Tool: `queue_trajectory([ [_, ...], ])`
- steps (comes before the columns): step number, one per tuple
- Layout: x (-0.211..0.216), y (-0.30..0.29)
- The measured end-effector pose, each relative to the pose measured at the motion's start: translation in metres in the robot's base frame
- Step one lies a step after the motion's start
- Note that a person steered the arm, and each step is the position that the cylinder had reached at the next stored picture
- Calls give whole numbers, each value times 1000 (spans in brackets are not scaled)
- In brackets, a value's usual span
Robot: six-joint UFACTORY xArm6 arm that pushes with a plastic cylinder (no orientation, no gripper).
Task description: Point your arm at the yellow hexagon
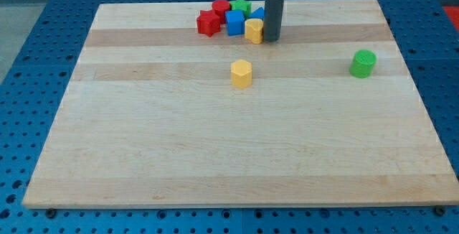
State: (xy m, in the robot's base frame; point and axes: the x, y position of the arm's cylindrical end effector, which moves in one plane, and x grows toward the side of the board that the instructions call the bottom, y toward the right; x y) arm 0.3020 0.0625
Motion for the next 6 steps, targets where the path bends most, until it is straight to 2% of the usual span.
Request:
queue_trajectory([
  [1, 11, 0],
  [4, 110, -6],
  [6, 118, -56],
])
